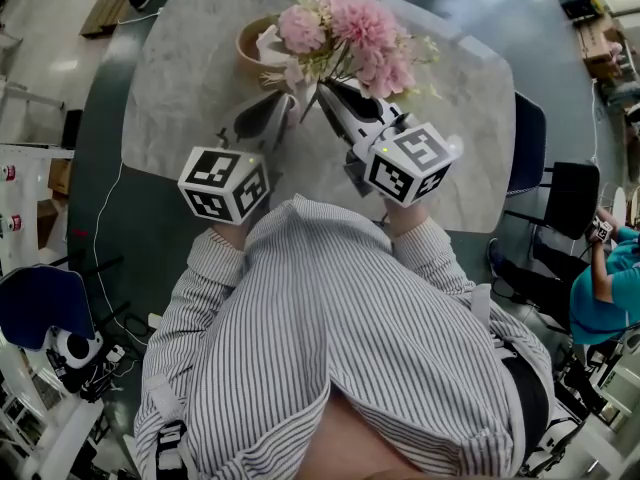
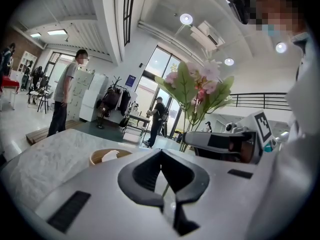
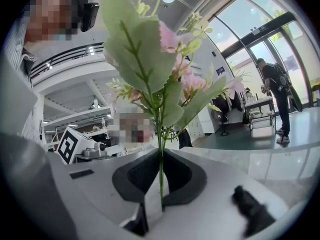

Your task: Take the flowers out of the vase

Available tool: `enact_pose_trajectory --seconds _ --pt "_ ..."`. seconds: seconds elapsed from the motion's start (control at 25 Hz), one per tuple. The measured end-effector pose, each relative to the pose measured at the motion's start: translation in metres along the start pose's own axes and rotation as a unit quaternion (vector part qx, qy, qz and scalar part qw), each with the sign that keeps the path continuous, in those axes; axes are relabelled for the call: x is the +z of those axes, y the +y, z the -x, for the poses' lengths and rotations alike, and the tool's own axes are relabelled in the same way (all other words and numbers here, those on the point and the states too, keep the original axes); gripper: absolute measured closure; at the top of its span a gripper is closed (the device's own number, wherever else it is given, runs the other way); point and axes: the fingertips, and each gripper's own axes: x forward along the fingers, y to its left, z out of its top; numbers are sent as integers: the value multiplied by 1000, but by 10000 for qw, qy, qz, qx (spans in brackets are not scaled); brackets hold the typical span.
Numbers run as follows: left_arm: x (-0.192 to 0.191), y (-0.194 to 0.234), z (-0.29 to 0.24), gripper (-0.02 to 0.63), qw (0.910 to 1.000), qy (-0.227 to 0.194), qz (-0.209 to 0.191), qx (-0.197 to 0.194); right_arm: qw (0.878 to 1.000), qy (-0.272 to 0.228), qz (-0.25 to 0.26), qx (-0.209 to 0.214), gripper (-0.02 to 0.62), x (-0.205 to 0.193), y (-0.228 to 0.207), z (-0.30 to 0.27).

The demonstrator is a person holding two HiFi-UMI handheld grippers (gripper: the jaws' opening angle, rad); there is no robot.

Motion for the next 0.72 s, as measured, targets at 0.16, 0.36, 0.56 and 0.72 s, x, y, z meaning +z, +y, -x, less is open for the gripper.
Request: enact_pose_trajectory --seconds 0.16,0.36,0.56,0.72 --pt "-1 2 -1 594 10000 -16 9 15 10000 -9 -19 -40 565 -2 -3 0" --pt "-2 1 -2 594 10000 -8 12 2 10000 17 -2 -22 565 -3 -3 -1" --pt "1 -1 -1 594 10000 2 -2 -21 10000 14 15 -37 565 -1 -1 0" --pt "-1 0 -2 594 10000 13 13 -17 10000 30 17 -33 565 -2 -3 -2"
